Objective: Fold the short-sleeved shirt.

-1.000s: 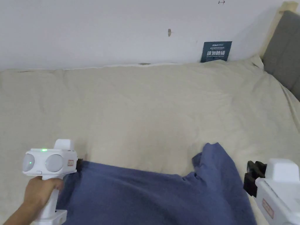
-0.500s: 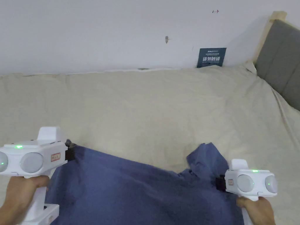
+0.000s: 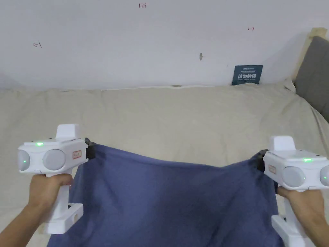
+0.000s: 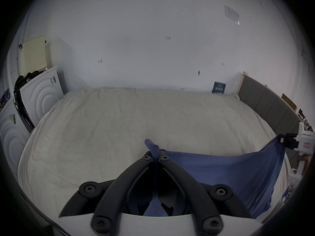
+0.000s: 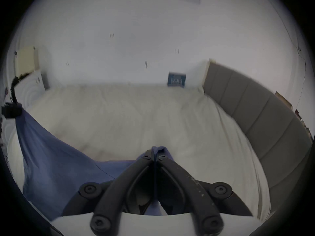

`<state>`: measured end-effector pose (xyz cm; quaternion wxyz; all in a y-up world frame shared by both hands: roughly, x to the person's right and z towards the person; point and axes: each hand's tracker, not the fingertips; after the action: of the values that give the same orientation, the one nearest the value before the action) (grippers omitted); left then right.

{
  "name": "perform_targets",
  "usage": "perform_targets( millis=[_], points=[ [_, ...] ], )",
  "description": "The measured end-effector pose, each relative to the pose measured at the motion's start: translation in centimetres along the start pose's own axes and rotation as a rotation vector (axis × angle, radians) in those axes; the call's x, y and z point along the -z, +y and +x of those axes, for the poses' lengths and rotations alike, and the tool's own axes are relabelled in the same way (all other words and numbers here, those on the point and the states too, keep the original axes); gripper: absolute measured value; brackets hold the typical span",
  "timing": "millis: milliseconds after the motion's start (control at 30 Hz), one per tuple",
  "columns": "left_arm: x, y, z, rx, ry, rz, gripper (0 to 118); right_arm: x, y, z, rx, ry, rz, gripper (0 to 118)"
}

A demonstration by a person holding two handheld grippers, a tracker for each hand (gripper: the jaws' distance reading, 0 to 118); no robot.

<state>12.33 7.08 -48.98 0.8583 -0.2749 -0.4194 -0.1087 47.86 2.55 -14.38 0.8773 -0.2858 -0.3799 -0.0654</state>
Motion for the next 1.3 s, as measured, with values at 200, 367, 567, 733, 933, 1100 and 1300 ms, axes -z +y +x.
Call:
perform_targets(
  millis=[200,367,567,733,933,1100,1300],
  points=[
    [-7.0,6.4,-1.2,-0.044,0.045,0.196,3,-9.5,10.0,-2.3,-0.045,-0.015,0.287,4],
    [-12.1,12.8,-1.9,-0.034,0.104,0.352,3,-15.1,17.6,-2.8,-0.051,-0.015,0.472,4],
    [-16.1,18.8,-2.1,-0.050,0.140,0.503,3,-18.0,24.6,-1.9,-0.017,0.018,0.619,4],
    [-15.8,21.5,-2.2,-0.040,0.179,0.573,3,-17.8,27.3,-1.5,0.003,0.046,0.682,4],
    [-11.9,20.5,-3.1,-0.100,0.174,0.576,3,-15.0,26.3,-1.9,0.027,0.078,0.690,4],
    [-6.6,15.8,-3.9,-0.085,0.178,0.457,3,-10.3,21.9,-2.4,0.025,0.095,0.595,4],
    [-2.6,7.4,-4.1,-0.098,0.168,0.323,3,-5.4,14.1,-2.2,0.100,0.163,0.397,4]
  ],
)
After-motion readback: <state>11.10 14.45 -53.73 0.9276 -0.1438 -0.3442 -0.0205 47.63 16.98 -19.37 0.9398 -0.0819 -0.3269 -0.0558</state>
